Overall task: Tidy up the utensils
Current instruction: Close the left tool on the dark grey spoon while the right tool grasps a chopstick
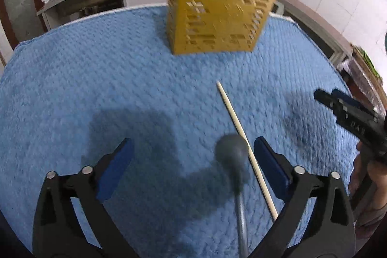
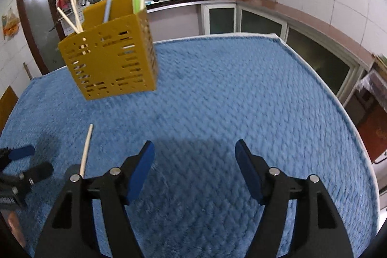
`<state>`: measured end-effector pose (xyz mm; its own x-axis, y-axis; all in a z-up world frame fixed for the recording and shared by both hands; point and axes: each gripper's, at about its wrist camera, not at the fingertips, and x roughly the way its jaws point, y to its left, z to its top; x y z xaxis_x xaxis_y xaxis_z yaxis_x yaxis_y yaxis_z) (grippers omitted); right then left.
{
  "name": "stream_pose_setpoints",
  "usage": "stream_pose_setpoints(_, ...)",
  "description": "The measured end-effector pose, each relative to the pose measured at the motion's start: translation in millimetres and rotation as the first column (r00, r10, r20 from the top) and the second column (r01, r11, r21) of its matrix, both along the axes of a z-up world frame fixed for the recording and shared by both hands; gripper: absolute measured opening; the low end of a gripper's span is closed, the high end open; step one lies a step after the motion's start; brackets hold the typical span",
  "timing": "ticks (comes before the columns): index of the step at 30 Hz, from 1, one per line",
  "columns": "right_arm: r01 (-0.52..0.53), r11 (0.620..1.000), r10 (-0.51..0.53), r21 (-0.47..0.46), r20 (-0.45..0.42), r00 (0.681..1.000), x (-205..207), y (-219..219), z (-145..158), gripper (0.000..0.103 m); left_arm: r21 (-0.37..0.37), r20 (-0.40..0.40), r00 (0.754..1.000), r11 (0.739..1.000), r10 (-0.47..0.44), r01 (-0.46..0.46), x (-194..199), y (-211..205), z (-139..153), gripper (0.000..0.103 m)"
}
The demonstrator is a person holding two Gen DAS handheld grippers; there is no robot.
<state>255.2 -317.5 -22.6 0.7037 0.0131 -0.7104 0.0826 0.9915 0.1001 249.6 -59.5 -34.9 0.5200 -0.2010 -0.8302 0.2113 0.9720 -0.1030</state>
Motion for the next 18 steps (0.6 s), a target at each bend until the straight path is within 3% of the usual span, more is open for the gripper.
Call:
stream_pose_setpoints(2, 0.002, 1.000, -0.002, 0.000, -0.002, 1.000, -0.3, 0.1, -1.2, 0.068, 0.012, -0.028, 0.999, 1.000, -0.022, 0.022, -1.4, -9.2, -6.9, 0.080)
stream_pose_setpoints(4, 0.001, 1.000, -0.001, -0.004, 0.000, 1.000, -0.5, 1.1, -1.2, 0.068, 0.025, -0.040, 0.999, 0.999, -0.030, 0.031, -2.7, -16.3, -13.7, 0.077)
stream_pose_setpoints(7, -0.004, 1.000, 0.004, -0.008, 0.003, 1.000, 2.2, 3.2, 0.9, 0.068, 0.052, -0.059, 0.998, 0.998, -0.028, 0.031, 1.0, -22.5, -21.1, 0.064)
stream_pose_setpoints(15, -0.017, 1.000, 0.017, -0.007, -0.005, 1.000, 9.5, 14.4, 1.9, 0.068, 0.107, -0.064, 0.997, 0.993, -0.038, 0.045, 12.3, -33.3, -25.3, 0.061)
stream_pose_setpoints(17, -0.031, 0.999, 0.031, -0.013, -0.010, 0.999, 11.3, 21.0, 1.8, 0.068, 0.112, -0.059, 0.997, 0.992, -0.047, 0.054, 14.7, -33.9, -24.3, 0.047)
stream_pose_setpoints(18, -0.037, 0.999, 0.037, -0.017, -0.012, 0.999, 11.8, 23.8, 1.8, 0.068, 0.107, -0.062, 0.997, 0.993, -0.051, 0.058, 16.1, -32.7, -23.5, 0.044)
